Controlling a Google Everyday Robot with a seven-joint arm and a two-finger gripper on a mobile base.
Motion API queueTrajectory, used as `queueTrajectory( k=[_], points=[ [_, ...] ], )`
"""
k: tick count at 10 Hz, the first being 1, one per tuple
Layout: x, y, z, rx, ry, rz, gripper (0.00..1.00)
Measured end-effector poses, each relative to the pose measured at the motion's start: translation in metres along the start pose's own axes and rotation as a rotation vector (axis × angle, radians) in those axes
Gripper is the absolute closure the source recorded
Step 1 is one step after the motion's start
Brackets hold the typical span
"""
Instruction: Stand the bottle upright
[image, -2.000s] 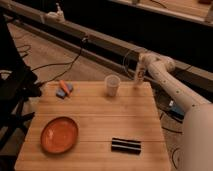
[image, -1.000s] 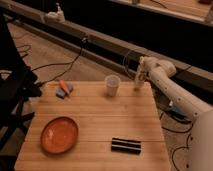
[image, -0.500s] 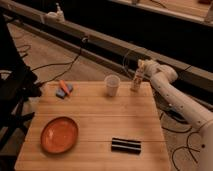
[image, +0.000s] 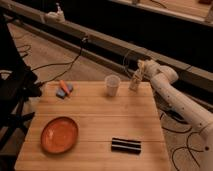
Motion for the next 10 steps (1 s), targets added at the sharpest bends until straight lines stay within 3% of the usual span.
queueTrajectory(
  k=[6, 8, 10],
  points=[
    [0.001, 0.001, 0.0, -0.002, 0.001, 0.001, 0.54],
    [0.008, 0.007, -0.002, -0.007, 0.02, -0.041, 0.61],
    [0.013, 0.014, -0.005, -0.012, 0.035, -0.081, 0.52]
  ],
)
